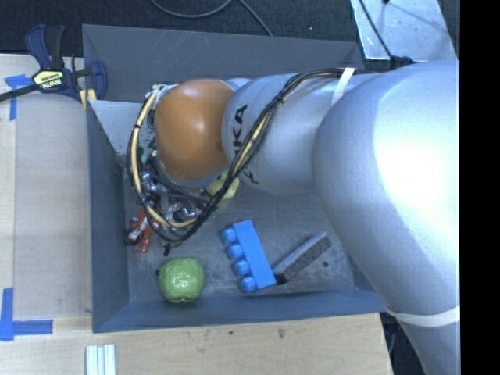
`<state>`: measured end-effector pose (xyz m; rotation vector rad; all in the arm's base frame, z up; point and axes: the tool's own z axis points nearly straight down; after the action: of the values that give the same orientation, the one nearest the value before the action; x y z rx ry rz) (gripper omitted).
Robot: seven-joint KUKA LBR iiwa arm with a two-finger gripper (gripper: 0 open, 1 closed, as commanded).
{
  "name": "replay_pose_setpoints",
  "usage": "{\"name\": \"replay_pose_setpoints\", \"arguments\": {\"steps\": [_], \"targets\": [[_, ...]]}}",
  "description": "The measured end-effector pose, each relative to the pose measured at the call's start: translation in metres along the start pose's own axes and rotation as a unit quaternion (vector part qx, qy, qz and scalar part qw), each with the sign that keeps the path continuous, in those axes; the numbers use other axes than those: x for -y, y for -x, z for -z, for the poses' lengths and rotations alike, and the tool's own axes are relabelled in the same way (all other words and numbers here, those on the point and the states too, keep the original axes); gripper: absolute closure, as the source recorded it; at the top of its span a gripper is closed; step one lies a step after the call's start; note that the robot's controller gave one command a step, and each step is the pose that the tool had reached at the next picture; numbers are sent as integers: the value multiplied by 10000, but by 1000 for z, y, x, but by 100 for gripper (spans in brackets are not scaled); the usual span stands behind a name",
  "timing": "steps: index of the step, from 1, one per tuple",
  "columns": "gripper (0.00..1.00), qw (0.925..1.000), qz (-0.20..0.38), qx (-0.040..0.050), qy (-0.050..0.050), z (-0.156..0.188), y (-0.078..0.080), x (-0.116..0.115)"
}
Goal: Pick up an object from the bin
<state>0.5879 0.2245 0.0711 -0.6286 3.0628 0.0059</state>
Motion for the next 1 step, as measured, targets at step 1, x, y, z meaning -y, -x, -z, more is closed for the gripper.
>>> {"name": "replay_pose_setpoints", "arguments": {"steps": [1], "targets": [[0, 9999, -118, -15, 12, 0, -2, 0]]}}
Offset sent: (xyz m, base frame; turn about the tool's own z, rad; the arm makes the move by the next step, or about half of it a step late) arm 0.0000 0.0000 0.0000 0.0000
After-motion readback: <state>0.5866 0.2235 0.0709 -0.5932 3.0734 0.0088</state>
